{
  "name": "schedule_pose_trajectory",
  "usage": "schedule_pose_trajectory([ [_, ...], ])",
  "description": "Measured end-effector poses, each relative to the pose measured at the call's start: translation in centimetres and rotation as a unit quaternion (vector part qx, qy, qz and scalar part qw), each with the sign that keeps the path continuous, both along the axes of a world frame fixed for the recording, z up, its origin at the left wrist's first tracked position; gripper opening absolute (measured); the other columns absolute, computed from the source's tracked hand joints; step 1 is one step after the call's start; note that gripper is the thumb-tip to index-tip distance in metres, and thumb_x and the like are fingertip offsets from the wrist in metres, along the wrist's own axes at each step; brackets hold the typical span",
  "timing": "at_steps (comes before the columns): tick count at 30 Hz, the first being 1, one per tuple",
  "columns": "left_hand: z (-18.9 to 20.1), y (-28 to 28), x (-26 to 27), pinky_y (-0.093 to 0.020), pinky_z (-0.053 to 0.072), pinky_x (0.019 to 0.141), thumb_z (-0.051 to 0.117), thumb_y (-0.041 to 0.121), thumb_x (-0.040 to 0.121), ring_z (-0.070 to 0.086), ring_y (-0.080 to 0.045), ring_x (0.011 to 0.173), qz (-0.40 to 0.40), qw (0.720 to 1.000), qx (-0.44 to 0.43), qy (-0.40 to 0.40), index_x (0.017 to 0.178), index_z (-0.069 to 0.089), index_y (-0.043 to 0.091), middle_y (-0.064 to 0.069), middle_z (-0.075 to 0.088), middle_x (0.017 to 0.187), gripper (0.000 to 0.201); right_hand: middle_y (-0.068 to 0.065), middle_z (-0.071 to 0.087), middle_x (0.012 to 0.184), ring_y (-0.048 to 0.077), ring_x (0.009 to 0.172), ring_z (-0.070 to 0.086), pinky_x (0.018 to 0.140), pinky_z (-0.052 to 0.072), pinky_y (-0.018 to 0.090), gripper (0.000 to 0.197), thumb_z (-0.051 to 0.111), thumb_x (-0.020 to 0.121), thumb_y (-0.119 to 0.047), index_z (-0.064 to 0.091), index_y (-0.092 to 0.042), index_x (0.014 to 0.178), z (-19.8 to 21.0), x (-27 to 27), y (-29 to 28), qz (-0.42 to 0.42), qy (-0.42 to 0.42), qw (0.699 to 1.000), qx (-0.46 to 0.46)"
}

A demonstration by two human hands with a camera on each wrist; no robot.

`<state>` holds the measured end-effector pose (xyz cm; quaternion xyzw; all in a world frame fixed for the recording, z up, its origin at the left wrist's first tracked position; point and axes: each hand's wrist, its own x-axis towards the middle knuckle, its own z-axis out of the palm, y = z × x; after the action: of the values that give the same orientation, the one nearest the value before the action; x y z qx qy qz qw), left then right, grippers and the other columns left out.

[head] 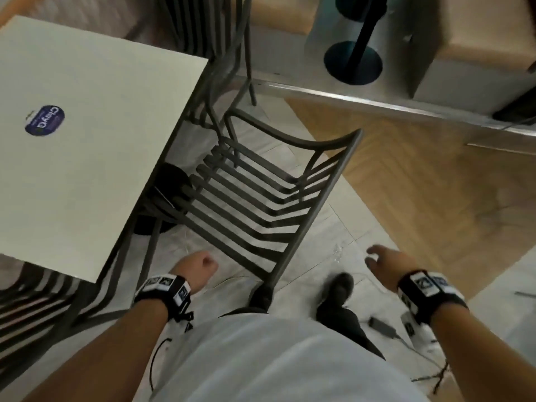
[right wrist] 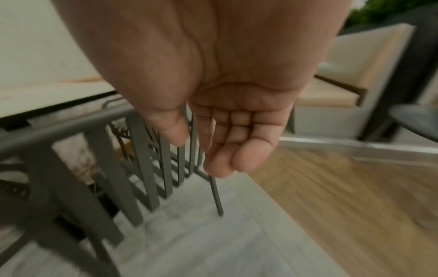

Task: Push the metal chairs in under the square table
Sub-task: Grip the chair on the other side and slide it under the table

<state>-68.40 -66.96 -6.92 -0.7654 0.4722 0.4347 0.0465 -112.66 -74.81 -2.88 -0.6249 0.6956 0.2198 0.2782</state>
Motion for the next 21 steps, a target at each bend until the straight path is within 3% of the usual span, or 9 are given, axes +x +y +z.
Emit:
schedule_pose_trajectory([
  [3,0.7,-2.7,-3.2,-0.040,0.054,0.090,0.057,0.047,0.095,0.067,-0.023,0.097,0.051,0.998,-0.028,-0.011,0.110,0.066,0.021,0.000,0.070,0.105,0.031,0.007,0.068,0.110,0.029,0.102,0.062,0.090,0.050,0.039,0.039,0.045,0.089,-0.050,0.055,-0.030,0.122,1.2,0.0,-10.2,0.074,-0.038,0.995,-0.060],
  [5,1.3,-4.1,-5.9,-0.037,0.053,0.087,0.056,0.047,0.096,0.066,-0.020,0.096,0.091,0.995,-0.046,-0.013,0.109,0.066,0.024,0.002,0.070,0.104,0.028,0.008,0.069,0.106,0.031,0.097,0.063,0.087,0.052,0.042,0.044,0.044,0.085,-0.053,0.055,-0.029,0.121,2.0,1.0,-15.8,0.134,-0.077,0.984,-0.087],
  [7,2.2,-5.2,-8.7,-0.035,0.052,0.083,0.056,0.046,0.096,0.065,-0.019,0.093,0.127,0.989,-0.064,-0.026,0.106,0.066,0.025,0.002,0.069,0.102,0.025,0.010,0.066,0.112,0.031,0.097,0.064,0.085,0.053,0.040,0.038,0.046,0.089,-0.045,0.056,-0.027,0.122,2.7,2.4,-20.4,0.211,-0.091,0.968,-0.105],
  [11,3.4,-5.9,-13.4,-0.040,0.056,0.087,0.056,0.047,0.095,0.066,-0.021,0.095,0.230,0.970,-0.082,-0.022,0.106,0.066,0.026,0.001,0.070,0.105,0.026,0.011,0.051,0.123,0.034,0.101,0.059,0.088,0.051,0.040,0.039,0.046,0.090,-0.039,0.053,-0.024,0.126,4.0,4.9,-26.9,0.321,-0.089,0.936,-0.116],
  [14,3.2,-5.3,-16.0,-0.043,0.050,0.100,0.057,0.053,0.094,0.062,-0.027,0.114,0.353,0.932,-0.080,-0.023,0.127,0.060,0.022,-0.005,0.064,0.129,0.045,0.011,0.045,0.123,0.033,0.104,0.055,0.089,0.052,0.044,0.042,0.049,0.088,-0.040,0.051,-0.023,0.127,3.4,5.9,-30.4,0.352,-0.061,0.927,-0.114],
  [17,2.1,-4.2,-17.8,-0.044,0.037,0.115,0.057,0.062,0.091,0.046,-0.035,0.138,0.471,0.880,-0.051,-0.035,0.153,0.037,0.014,-0.013,0.043,0.156,0.081,0.014,0.044,0.130,0.038,0.112,0.052,0.092,0.051,0.047,0.049,0.052,0.087,-0.043,0.047,-0.022,0.131,2.2,6.2,-33.1,0.370,-0.025,0.922,-0.115],
  [19,1.1,-3.3,-18.7,-0.043,0.034,0.117,0.059,0.069,0.084,0.041,-0.037,0.142,0.546,0.837,-0.019,-0.017,0.157,0.030,0.011,-0.016,0.037,0.160,0.097,0.018,0.044,0.132,0.041,0.115,0.051,0.094,0.049,0.050,0.054,0.052,0.086,-0.045,0.044,-0.020,0.133,0.8,5.7,-34.8,0.380,0.004,0.919,-0.103],
  [21,-0.3,-2.6,-19.4,-0.043,0.037,0.115,0.061,0.068,0.081,0.045,-0.038,0.139,0.588,0.808,0.007,0.009,0.157,0.030,0.008,-0.019,0.039,0.158,0.101,0.018,0.045,0.135,0.040,0.116,0.050,0.095,0.048,0.050,0.058,0.052,0.085,-0.046,0.042,-0.018,0.134,-0.6,5.3,-36.5,0.371,0.019,0.926,-0.074],
])
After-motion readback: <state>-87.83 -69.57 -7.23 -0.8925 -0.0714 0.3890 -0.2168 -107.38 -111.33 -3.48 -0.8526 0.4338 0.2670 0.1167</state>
